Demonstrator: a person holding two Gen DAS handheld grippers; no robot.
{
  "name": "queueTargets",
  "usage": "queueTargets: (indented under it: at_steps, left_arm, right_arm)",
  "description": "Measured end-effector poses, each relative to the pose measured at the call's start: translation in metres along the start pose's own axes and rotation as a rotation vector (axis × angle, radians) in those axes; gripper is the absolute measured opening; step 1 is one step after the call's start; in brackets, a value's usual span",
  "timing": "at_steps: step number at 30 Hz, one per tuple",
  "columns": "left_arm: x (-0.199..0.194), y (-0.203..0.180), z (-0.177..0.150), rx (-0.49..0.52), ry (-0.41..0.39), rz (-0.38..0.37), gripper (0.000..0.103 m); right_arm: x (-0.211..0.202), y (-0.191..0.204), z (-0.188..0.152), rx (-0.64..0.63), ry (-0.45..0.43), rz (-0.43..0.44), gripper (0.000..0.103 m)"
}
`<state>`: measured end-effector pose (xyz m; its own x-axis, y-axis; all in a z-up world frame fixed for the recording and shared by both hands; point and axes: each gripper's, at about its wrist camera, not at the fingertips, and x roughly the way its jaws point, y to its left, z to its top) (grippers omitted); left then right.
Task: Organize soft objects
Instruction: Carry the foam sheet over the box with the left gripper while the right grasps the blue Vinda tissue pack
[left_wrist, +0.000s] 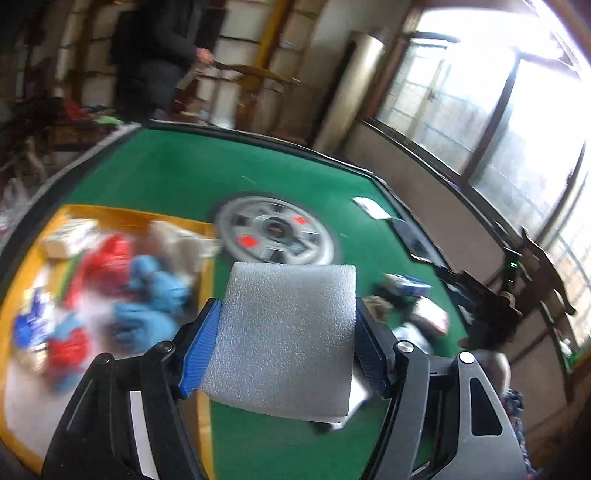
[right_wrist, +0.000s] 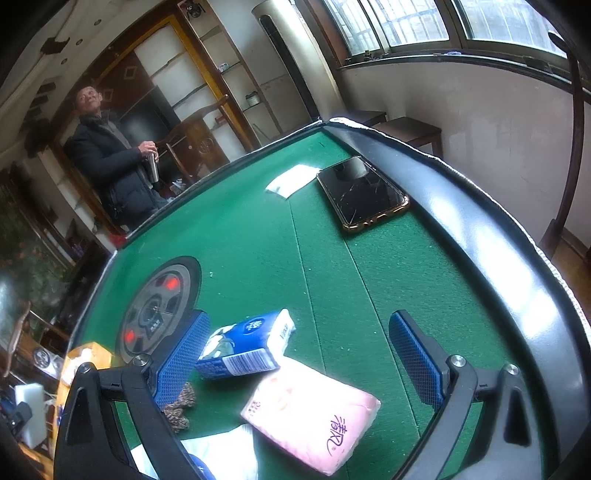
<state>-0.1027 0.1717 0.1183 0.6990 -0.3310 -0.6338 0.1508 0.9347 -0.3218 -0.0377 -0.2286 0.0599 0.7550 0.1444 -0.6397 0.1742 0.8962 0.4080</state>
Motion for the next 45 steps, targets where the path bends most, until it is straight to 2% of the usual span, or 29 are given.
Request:
queueTargets:
  at_steps: [2,5,9,11,22,27,30,33,40,42,45]
  left_arm:
    - [-0.009,0.019,-0.009,-0.048,-0.024,0.055,0.068]
    - [-0.014,0.037,-0.017,-0.097,-0.034,0.071,0.068]
    - [-0.022,0.051,-0.028,-0.106,-0.075,0.122,0.068]
    - [-0.023,0.055,-0.034,-0.11,-0.069,0.132,0.068]
    - [-0.057,0.056,-0.051,-0.129,-0.095,0.02,0.068]
    - [-0.071,0.061,-0.052,-0.13,-0.114,0.001,0.068]
    - [-0.081,0.069,-0.05,-0.141,-0.127,-0.003,0.068]
    - [-0.089,0.079,-0.05,-0.156,-0.144,-0.005,0.068]
    - [-0.074,0.09,-0.058,-0.191,-0.103,-0.044,0.068]
    - [-0.07,0.087,-0.058,-0.182,-0.093,-0.072,0.068]
    - [-0.059,0.08,-0.058,-0.145,-0.07,-0.075,0.068]
  right_arm:
    - [0.0,0.002,-0.001,-0.015,-0.003,-0.018,0.095]
    - [0.002,0.005,-0.004,-0.049,-0.01,-0.056,0.095]
    - [0.002,0.011,-0.006,-0.097,-0.019,-0.101,0.095]
    - [0.002,0.013,-0.008,-0.116,-0.023,-0.114,0.095]
    - [0.003,0.002,-0.008,-0.082,-0.012,-0.147,0.095]
    - [-0.003,-0.002,-0.004,-0.07,-0.027,-0.149,0.095]
    - [-0.018,-0.006,0.001,-0.067,-0.039,-0.125,0.095]
    - [-0.028,-0.012,0.005,-0.072,-0.005,-0.088,0.095]
    - [-0.02,-0.006,0.006,-0.114,0.102,-0.055,0.095]
    - [-0.018,-0.003,0.003,-0.089,0.109,-0.053,0.095]
    - [-0.024,0.004,-0.003,-0.061,0.115,-0.017,0.095]
